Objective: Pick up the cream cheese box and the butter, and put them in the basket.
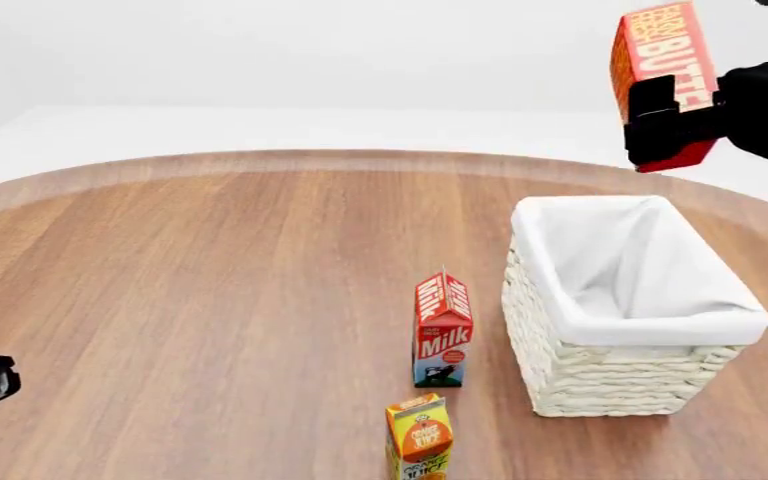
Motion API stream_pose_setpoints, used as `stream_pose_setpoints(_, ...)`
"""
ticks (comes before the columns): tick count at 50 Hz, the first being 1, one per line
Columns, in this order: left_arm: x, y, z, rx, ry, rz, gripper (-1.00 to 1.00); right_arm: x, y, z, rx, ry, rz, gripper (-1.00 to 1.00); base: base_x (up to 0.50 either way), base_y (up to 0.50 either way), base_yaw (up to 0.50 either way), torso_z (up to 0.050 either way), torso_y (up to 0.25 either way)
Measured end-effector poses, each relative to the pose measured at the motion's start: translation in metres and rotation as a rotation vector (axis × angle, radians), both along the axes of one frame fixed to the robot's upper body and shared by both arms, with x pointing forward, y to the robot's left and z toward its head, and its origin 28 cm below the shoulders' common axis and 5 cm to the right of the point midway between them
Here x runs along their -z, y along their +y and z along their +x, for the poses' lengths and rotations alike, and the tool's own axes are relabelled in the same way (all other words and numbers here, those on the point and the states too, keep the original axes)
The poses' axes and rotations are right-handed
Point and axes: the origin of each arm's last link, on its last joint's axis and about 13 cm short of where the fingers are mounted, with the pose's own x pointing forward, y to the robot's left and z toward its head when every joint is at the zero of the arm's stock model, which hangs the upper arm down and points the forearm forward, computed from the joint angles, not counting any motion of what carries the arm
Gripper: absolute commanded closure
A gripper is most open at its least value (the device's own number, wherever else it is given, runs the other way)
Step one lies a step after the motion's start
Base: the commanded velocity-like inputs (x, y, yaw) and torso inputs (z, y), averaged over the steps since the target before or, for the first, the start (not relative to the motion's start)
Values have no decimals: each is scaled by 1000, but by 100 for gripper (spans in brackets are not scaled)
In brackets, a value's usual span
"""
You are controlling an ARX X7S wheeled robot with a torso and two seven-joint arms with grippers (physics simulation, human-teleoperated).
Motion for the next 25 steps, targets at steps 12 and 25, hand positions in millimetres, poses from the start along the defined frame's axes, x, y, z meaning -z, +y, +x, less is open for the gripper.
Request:
stream_pose_setpoints(12, 0, 0, 0, 1, 4, 0, -100, 10, -7, 6, 55, 38, 26, 100, 0, 0, 0, 1, 1)
stream_pose_setpoints(25, 0, -1, 1, 4, 8, 0, -100, 24, -12, 6, 86, 81, 26, 100, 0, 0, 0, 0, 2)
